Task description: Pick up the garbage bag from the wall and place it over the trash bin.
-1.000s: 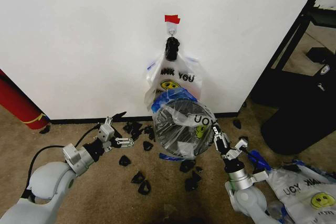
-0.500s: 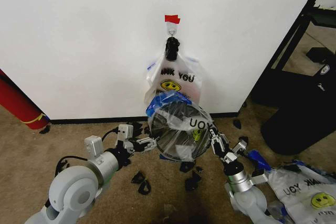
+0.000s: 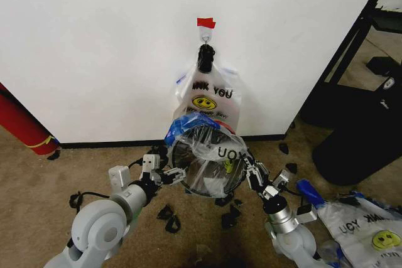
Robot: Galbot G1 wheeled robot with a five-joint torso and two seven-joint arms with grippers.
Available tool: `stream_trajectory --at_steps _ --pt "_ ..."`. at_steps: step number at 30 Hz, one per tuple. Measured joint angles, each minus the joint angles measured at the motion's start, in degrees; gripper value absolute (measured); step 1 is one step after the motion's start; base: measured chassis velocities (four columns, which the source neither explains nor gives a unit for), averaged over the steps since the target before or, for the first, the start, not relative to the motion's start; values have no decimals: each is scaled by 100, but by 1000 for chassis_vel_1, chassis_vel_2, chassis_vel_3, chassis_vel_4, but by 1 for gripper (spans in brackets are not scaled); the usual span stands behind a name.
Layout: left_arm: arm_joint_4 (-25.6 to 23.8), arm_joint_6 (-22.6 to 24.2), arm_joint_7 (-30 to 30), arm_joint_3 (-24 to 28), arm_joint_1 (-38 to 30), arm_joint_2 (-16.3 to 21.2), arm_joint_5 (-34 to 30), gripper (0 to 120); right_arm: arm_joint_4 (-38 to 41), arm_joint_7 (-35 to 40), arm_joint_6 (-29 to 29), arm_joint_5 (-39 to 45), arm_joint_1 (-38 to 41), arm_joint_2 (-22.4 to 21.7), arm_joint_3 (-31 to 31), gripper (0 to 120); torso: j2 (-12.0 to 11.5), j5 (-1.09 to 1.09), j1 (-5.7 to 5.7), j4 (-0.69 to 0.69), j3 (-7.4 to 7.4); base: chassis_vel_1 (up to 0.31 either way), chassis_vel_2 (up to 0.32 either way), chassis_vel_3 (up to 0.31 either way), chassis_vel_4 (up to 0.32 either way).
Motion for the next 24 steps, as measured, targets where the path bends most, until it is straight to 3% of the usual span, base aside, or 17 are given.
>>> stream_trajectory --at_steps 10,14,18,24 --pt "-18 -38 -461 133 -61 -156 -354 34 -89 -52 78 -66 -15 38 -38 1 0 0 0 0 0 0 0 0 0" --pt "-49 -55 -501 136 -51 -188 -500 24 -125 -70 135 -112 -15 42 -39 1 0 0 0 0 0 0 0 0 0" --pt "-116 -125 -510 105 -2 -191 -673 5 -193 -60 254 -171 -2 36 -17 1 0 0 0 0 0 0 0 0 0" --pt "-183 -178 -510 102 35 -208 -731 4 -249 3 314 -243 23 39 -13 1 0 0 0 0 0 0 0 0 0"
